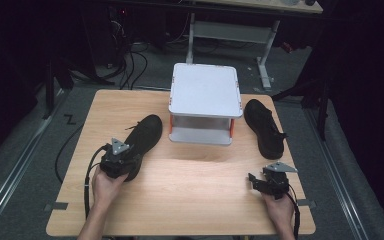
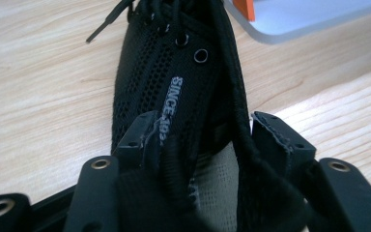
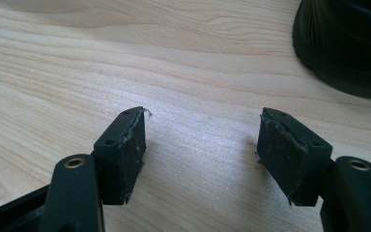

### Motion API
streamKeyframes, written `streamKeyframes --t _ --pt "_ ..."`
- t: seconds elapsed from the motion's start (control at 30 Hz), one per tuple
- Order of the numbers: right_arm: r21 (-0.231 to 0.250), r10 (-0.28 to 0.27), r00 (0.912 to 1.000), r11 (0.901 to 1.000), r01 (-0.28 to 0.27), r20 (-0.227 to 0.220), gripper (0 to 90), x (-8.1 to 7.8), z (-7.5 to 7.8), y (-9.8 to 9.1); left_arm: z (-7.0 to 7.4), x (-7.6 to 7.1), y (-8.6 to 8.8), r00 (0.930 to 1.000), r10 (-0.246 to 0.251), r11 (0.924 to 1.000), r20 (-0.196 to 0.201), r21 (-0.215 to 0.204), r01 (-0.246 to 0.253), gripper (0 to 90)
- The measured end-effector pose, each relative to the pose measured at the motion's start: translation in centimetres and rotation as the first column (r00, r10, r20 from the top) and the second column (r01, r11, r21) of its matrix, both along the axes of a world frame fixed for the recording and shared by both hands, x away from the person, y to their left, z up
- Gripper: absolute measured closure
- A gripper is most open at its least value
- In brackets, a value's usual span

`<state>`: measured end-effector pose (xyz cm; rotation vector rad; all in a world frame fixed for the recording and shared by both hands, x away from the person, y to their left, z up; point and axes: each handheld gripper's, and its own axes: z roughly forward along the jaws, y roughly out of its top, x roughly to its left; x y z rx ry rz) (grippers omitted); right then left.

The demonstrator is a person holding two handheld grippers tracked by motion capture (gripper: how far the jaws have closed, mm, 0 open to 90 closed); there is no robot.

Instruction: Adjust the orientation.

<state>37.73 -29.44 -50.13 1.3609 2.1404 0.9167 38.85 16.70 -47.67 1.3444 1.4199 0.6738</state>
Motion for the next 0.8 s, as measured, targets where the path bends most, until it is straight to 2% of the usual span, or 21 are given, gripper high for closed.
streamKeyframes --t 0.03,0.07,0.13,0.27,0.3,0.33,0.47,0.5,0.53,0.6,0.7,0.8 --pt "0.0 0.0 1.0 1.0 0.0 0.0 34.4 0.0 0.0 0.0 -0.2 -0.09 -0.16 0.9999 -0.007 0.9996 0.007 0.028 0.007 46.0" --pt "0.0 0.0 1.0 1.0 0.0 0.0 34.4 0.0 0.0 0.0 -0.22 -0.13 -0.16 0.9999 -0.008 0.9992 0.01 0.038 0.008 46.9" --pt "0.0 -0.001 1.0 1.0 0.001 0.0 34.4 0.0 0.0 0.0 -0.17 -0.17 -0.01 0.9996 -0.026 0.9995 0.004 0.018 0.026 49.5" --pt "0.0 0.0 1.0 1.0 0.0 0.0 34.4 0.0 0.0 0.01 -0.18 -0.28 -0.04 0.9988 -0.049 0.9986 0.006 0.019 0.048 58.1" --pt "0.0 0.0 1.0 1.0 0.0 0.0 34.4 0.0 0.0 0.01 -0.16 -0.29 -0.04 0.9987 -0.051 0.9985 0.005 0.017 0.051 63.2" --pt "0.0 0.0 1.0 1.0 0.0 0.0 34.4 0.0 0.0 0.0 -0.14 -0.35 -0.12 0.9971 -0.076 0.9971 0.003 -0.002 0.076 66.3" --pt "0.0 0.0 1.0 1.0 0.0 0.0 34.4 0.0 0.0 0.0 -0.07 -0.35 0.03 0.9956 -0.094 0.9954 -0.002 -0.016 0.094 70.5" --pt "0.0 0.0 1.0 1.0 0.0 0.0 34.4 0.0 0.0 0.0 0.03 -0.45 0.08 0.9907 -0.136 0.9898 -0.009 -0.045 0.135 71.4" --pt "0.0 0.0 1.0 1.0 0.0 0.0 34.4 0.0 0.0 0.0 0.05 -0.46 0.0 0.9899 -0.141 0.9882 -0.017 -0.064 0.139 82.8" --pt "0.001 0.0 1.0 1.0 0.0 0.0 34.4 0.0 0.0 0.01 0.01 -0.39 -0.34 0.9922 -0.124 0.9915 -0.011 -0.041 0.123 84.5" --pt "0.0 -0.001 1.0 1.0 0.001 0.0 34.4 0.0 0.0 0.0 0.04 -0.4 -0.21 0.9925 -0.121 0.9912 -0.012 -0.055 0.121 84.8" --pt "0.001 0.001 1.0 1.0 -0.001 -0.001 34.5 0.01 0.01 -0.02 0.07 -0.47 -0.28 0.993 -0.117 0.9921 -0.009 -0.044 0.117 85.0"
